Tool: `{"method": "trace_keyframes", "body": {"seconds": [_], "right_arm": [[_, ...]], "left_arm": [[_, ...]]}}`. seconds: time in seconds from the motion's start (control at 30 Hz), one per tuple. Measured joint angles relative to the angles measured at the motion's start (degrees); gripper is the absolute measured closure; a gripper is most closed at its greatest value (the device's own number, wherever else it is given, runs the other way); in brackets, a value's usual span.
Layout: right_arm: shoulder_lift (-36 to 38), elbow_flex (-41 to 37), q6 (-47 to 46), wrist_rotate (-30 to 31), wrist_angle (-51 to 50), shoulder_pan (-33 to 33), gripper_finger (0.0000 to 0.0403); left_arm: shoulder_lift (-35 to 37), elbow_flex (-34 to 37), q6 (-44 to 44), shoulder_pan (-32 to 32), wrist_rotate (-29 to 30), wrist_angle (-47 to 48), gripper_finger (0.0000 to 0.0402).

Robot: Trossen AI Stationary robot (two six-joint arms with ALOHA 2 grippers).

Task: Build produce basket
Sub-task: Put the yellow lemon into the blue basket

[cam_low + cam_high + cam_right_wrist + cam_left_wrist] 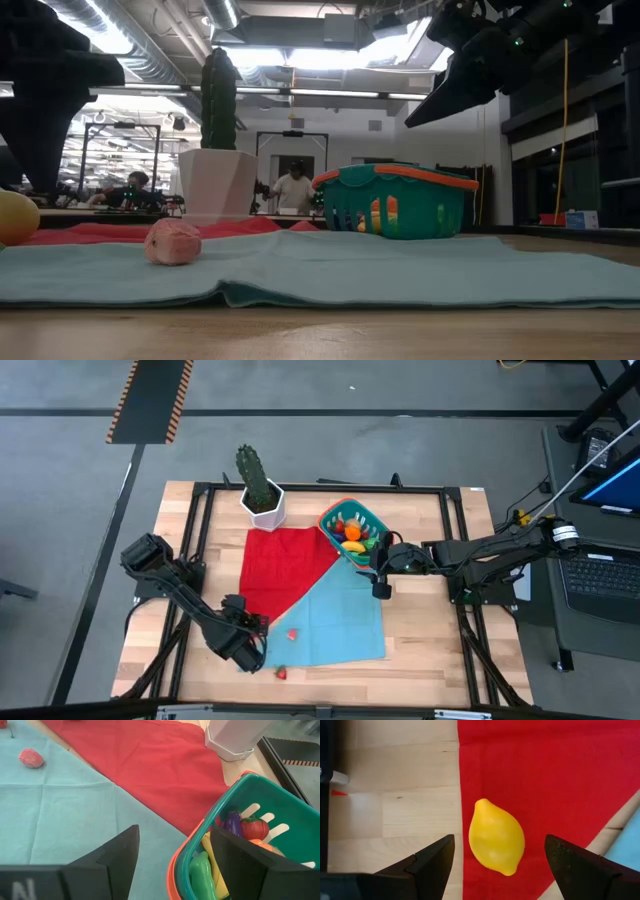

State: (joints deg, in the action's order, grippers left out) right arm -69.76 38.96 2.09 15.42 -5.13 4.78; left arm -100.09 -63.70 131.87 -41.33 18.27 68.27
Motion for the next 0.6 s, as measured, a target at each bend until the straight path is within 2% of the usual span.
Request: {"method": "trace_keyframes", "body": {"seconds": [0.6], "right_arm": [[0.0,0.0,-0.3,0.0,-0.5,0.0,0.0157]], "left_arm": [[-2.8,0.0,0.0,2.2,-1.5,-2.1,0.0104]]}}
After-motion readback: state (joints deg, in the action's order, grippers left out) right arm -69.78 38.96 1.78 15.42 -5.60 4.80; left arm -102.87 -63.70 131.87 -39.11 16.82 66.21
